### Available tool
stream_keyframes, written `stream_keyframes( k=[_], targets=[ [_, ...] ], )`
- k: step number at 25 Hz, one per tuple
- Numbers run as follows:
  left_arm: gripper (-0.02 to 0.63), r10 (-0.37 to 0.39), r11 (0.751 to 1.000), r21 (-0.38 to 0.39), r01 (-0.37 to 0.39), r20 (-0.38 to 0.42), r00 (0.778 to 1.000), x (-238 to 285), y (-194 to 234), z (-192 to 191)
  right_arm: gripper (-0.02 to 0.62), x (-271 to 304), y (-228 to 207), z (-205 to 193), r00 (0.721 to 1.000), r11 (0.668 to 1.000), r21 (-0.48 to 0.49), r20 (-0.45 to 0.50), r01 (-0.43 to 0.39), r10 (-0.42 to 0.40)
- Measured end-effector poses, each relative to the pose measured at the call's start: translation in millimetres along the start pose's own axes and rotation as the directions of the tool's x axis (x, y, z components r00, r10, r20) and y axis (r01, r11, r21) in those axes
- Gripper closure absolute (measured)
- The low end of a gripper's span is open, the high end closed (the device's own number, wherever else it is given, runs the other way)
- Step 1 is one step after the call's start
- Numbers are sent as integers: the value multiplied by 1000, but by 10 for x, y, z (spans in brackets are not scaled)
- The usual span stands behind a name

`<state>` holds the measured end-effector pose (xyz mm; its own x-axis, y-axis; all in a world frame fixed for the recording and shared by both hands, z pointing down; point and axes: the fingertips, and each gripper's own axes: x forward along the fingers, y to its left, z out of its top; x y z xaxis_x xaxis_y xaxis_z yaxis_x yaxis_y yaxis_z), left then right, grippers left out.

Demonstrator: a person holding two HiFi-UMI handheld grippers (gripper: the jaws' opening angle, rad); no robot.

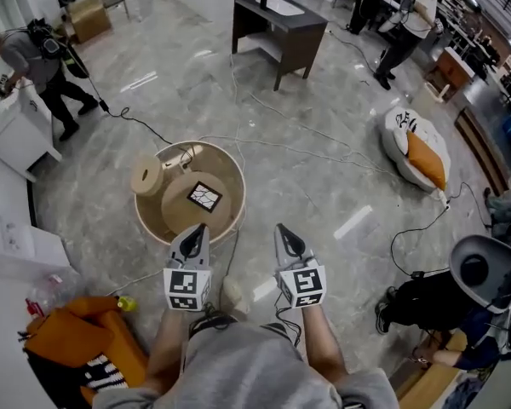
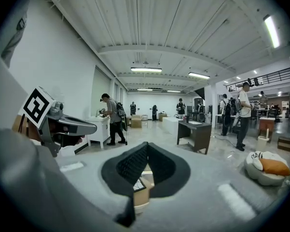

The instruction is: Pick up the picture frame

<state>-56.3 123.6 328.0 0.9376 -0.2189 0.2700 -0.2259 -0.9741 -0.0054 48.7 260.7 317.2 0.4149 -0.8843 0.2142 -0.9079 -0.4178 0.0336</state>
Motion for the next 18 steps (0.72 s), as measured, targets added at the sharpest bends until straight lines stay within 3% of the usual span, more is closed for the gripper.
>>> stream_keyframes(
  k=[9,18],
  targets=[
    [589,116,993,-14,-116,-9,993,361,570,123,597,945,26,131,991,991,-13,-6,-135,135],
    [589,260,963,-70,-261,-15,965,232,1199,33,597,1584,412,249,965,963,-46,-15,-264,264]
  ],
)
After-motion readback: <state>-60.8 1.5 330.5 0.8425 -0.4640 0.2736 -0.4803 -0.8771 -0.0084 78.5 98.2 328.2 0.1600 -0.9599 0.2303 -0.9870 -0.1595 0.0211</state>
